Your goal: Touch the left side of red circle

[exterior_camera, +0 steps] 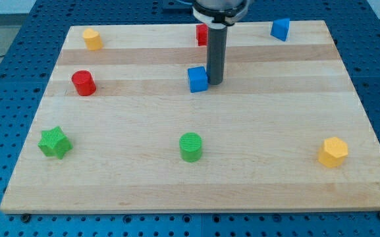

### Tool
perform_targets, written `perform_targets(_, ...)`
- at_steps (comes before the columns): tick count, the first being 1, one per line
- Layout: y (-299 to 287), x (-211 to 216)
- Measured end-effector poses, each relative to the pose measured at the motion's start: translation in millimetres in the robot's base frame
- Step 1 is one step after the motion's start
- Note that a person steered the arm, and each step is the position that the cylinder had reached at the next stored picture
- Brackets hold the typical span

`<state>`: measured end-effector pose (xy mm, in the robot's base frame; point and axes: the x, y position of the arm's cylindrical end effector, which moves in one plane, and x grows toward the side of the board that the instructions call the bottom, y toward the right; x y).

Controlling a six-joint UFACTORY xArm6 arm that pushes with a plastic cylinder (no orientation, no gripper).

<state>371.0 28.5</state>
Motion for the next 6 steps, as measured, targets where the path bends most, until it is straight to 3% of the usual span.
perform_targets(1, -14.8, 0.0)
perform_targets(2, -9.9, 26.9)
perform_targets(3, -49.7, 68.4)
perform_targets(5, -254.2, 75.5)
perform_targets(6, -330.6, 58.7)
